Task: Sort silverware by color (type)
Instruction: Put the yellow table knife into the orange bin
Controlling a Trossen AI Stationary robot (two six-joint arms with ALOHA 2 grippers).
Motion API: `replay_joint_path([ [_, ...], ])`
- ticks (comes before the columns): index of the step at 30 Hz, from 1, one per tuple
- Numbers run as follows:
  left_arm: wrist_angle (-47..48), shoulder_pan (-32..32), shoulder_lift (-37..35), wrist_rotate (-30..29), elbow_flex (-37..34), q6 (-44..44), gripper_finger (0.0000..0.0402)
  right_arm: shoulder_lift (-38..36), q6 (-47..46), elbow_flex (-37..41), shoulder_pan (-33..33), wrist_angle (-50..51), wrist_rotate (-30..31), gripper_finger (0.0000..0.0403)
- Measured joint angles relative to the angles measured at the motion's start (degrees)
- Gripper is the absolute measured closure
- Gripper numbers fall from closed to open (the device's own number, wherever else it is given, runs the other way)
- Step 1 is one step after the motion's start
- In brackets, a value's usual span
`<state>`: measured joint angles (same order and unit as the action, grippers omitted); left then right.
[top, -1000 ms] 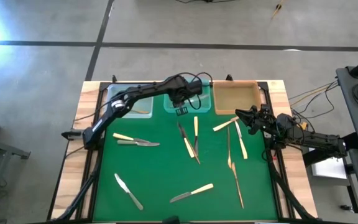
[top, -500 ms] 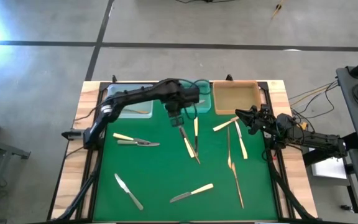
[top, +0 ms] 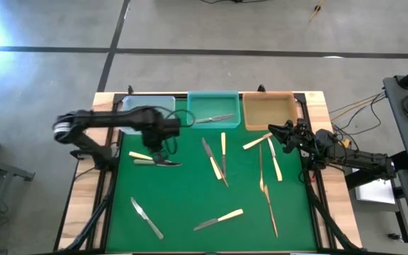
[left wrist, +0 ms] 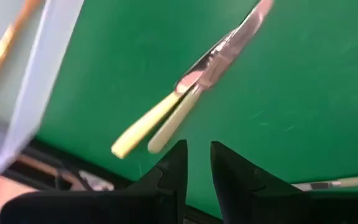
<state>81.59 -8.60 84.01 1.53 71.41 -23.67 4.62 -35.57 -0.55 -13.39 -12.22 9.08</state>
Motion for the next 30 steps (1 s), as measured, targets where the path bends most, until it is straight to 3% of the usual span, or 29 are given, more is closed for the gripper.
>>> replay_joint_path([
  [7, -4.63, -0.04, -11.89, 0.96, -15.12, -7.31, 0.0348, -0.01, 0.01, 0.01, 0.01, 0.00, 0.00, 0.0321],
  [11, -4.70, 0.17, -14.20, 2.08, -19.68, -4.32, 0.0348, -0.01, 0.01, 0.00, 0.01, 0.01, 0.00, 0.0321],
  [20, -5.57, 0.17, -12.23, -2.17, -26.02, 7.70, 0.0348, -0.01, 0.01, 0.01, -0.01, 0.00, 0.00, 0.0321],
  [30, -15.05, 0.15, -6.91, -2.48, -30.74, 14.61, 0.0348, -0.01, 0.00, 0.01, 0.01, -0.01, 0.00, 0.0321],
])
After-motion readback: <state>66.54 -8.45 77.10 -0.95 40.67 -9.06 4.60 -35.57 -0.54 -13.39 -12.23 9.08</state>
